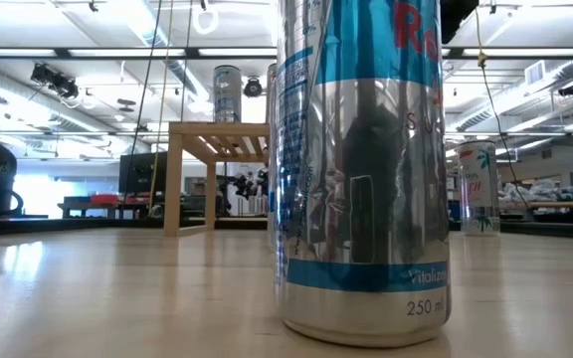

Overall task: Place canned beverage on shelf
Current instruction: Put the pink-white soda can on the shelf aligned with the other pink-white soda can

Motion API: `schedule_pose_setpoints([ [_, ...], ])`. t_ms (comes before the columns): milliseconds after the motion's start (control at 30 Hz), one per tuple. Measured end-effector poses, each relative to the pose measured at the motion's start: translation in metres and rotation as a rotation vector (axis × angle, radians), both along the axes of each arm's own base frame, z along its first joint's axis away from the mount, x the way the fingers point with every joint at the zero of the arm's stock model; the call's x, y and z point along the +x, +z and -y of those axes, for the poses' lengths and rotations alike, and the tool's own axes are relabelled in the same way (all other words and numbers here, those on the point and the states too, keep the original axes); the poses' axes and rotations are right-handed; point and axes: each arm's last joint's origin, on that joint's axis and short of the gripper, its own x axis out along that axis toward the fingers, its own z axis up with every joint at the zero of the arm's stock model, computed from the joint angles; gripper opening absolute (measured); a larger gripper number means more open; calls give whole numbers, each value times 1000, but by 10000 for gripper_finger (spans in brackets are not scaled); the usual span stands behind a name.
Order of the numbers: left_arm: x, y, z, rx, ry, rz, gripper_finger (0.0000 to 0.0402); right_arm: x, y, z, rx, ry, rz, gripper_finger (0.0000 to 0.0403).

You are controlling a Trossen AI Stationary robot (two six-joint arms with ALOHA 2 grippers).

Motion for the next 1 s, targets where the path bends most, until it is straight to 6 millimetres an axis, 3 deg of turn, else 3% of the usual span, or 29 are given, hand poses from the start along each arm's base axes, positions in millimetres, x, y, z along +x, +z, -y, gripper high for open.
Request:
schedule_pose_setpoints([
  [200, 0, 0, 0, 0, 0, 0, 373, 0, 0, 0, 0, -1, 1, 282],
  [500, 0, 0, 0, -1, 1, 0, 373, 0, 0, 1, -2, -1, 3, 320],
  [1000, 0, 0, 0, -1, 1, 0, 373, 2, 0, 2, -49, -25, -9, 336],
])
